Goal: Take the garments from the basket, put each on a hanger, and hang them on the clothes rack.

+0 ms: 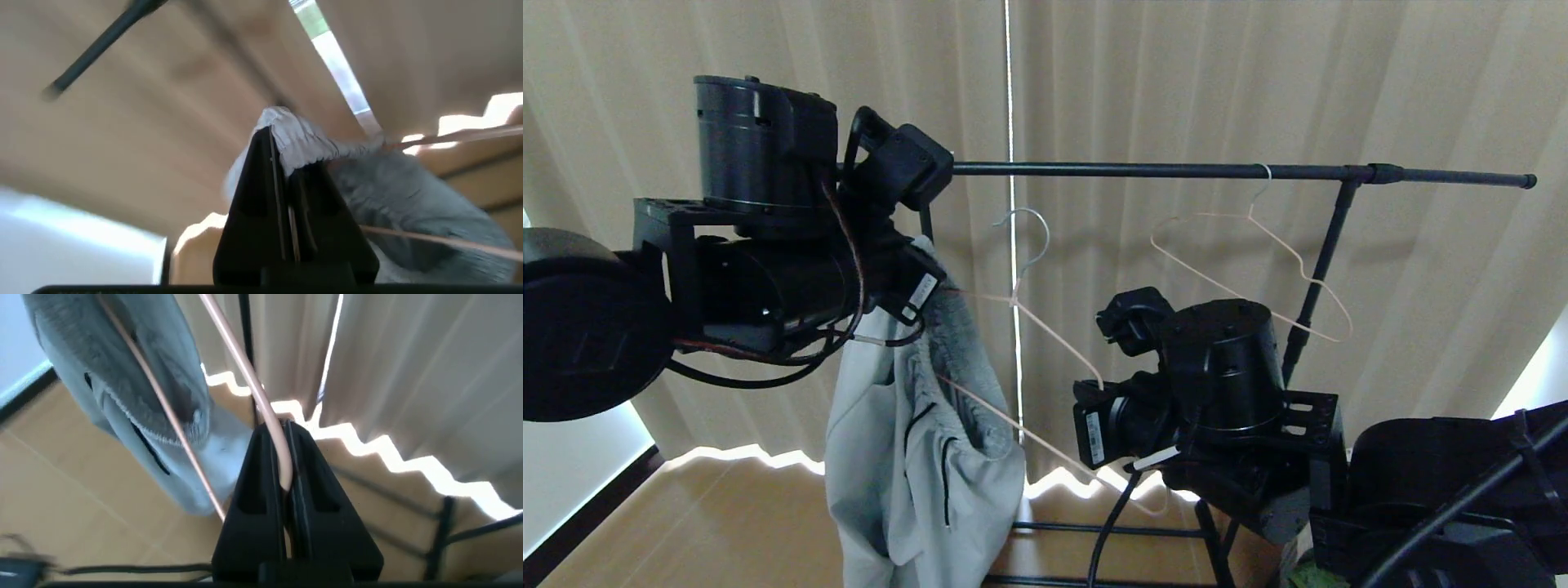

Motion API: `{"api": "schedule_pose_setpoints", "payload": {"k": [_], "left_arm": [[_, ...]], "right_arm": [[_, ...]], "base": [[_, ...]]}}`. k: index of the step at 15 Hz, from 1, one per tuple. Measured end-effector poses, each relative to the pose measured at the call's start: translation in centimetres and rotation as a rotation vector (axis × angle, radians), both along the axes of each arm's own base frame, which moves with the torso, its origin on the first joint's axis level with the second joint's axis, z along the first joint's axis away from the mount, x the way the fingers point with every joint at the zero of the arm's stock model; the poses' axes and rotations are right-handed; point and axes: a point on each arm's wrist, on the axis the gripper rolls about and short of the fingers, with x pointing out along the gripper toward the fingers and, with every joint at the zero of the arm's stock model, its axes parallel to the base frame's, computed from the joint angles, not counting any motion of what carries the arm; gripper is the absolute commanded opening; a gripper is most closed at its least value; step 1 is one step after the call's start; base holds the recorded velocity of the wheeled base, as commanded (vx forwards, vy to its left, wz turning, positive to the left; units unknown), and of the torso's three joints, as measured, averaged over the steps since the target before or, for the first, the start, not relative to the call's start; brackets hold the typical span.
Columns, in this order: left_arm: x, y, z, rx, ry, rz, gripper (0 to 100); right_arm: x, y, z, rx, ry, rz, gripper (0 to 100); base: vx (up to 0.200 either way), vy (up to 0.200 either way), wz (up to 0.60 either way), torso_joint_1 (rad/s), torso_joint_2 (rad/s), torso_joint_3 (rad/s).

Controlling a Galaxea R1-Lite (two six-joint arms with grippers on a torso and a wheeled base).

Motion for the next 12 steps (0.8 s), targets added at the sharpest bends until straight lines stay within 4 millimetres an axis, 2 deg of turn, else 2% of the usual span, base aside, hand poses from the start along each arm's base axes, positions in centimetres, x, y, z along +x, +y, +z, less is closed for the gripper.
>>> {"api": "schedule_pose_setpoints", "payload": {"k": [5,12], "left_arm": [[-2.7,-0.6,0.1,-0.016,0.015,-0.198,0],[-5.5,-1.3,-1.1,-0.007,0.051,-0.292,0]], "right_arm": [[0.5,-0.4,-0.5,-0.012,-0.011,-0.01,0],[1.1,-0.5,0.0,0.035,-0.054,-0.025,0]], "base": [[0.0,0.0,0.0,0.0,0.0,0.0],[0.0,0.0,0.0,0.0,0.0,0.0]]}}
